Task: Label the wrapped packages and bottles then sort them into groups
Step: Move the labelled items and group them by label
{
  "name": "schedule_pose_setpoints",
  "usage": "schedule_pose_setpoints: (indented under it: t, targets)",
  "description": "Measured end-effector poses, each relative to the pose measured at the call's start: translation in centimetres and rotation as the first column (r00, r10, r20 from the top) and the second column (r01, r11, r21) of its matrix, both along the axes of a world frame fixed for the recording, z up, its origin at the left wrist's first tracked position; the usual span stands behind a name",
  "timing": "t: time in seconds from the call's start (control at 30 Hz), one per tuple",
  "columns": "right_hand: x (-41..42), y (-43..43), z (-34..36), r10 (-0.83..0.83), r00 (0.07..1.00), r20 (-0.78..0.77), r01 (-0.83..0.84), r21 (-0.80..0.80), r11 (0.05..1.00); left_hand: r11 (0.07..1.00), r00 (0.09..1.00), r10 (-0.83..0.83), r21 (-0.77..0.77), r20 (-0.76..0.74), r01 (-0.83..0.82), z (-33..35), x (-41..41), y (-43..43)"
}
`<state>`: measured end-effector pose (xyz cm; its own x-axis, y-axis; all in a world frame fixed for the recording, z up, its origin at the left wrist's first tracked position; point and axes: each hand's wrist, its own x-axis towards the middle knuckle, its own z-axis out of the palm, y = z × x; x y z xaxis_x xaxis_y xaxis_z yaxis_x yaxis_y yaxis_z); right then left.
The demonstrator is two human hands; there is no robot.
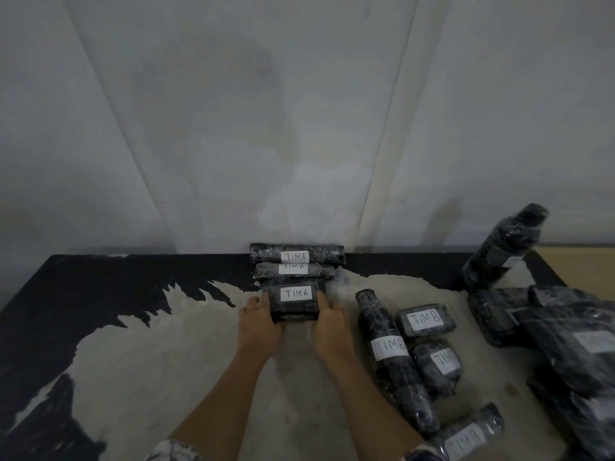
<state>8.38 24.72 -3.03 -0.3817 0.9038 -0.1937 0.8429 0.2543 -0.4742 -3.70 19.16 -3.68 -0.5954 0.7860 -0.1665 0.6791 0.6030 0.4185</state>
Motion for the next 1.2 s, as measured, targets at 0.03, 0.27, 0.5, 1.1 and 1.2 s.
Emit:
schedule_pose_setpoints:
  t: [0.03,0.27,0.5,1.1,1.2]
  targets:
    - [0.1,-0.3,0.2,0.001,1.0,0.011,-0.001,0.014,1.0,1.0,1.0,0.014,0.013,-0.006,-0.014,0.2,0.3,-0.2]
    - [2.6,-2.9,2.7,-0.066,0.995,-0.076,0.082,0.233,0.969,0.993,0.998,0.037,0.116,-0.057,-0.03,2.4,3.3,-1.7]
    - [8.6,-5.2,4.8,-0.38,0.923,0.063,0.366,0.161,0.916,0.992,0.985,-0.113,0.065,0.128,0.105,3.1,8.7,-2.2]
    - [14.2,-2.8,4.3,-0.144,0.97,-0.193,0.117,-0.149,0.982,0.936,0.636,0.171,0.078,0.753,-0.344,2.9,18.3,0.7]
    - [13.6,-1.2,3.6,-0.229,0.924,-0.305,0.18,-0.178,0.967,0.928,0.633,0.105,0.153,0.767,-0.34,3.4,18.1,1.8]
